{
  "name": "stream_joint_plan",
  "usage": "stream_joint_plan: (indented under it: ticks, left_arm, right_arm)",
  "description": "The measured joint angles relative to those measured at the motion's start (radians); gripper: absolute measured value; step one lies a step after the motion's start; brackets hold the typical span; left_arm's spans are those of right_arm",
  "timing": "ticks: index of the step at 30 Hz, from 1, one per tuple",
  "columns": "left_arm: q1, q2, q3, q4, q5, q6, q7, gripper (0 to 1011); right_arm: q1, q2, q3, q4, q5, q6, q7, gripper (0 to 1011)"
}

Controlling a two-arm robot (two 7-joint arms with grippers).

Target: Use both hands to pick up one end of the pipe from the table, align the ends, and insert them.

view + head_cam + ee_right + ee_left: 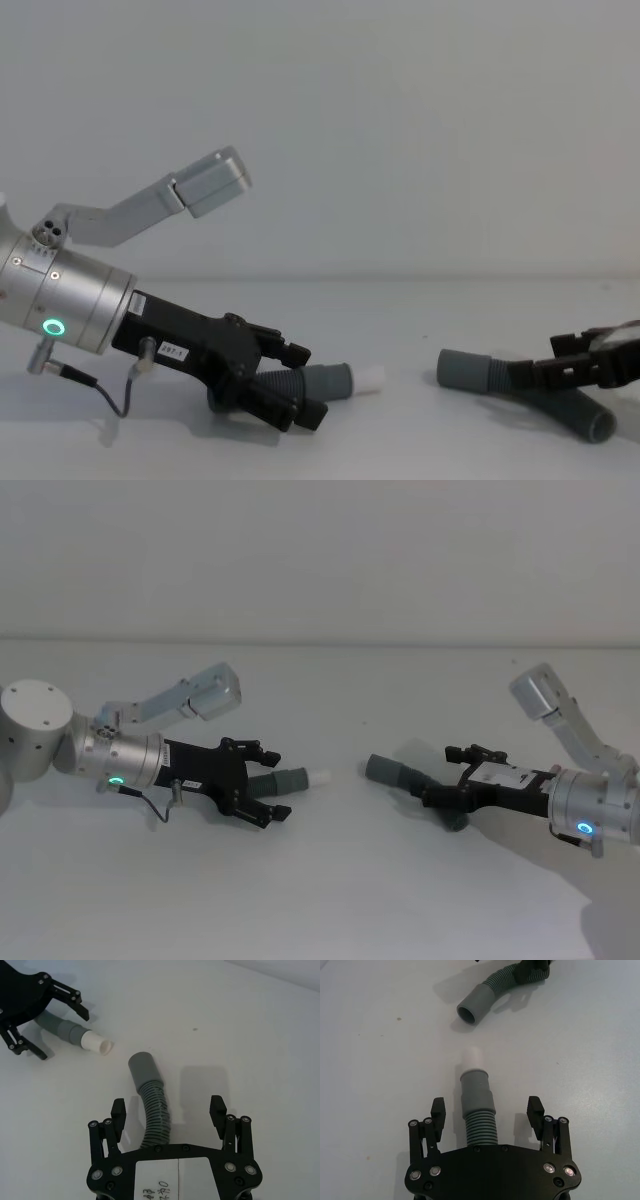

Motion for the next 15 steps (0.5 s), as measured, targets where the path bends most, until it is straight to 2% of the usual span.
stream_joint_plan:
  ticks: [15]
  left_arm:
    - [0.003,-0.001,-0.003,0.001,-0.002,0.012,0.001,1000]
  right_arm:
    - [0.013,0.017,-0.037,-0.002,0.0,0.02,0.036,1000]
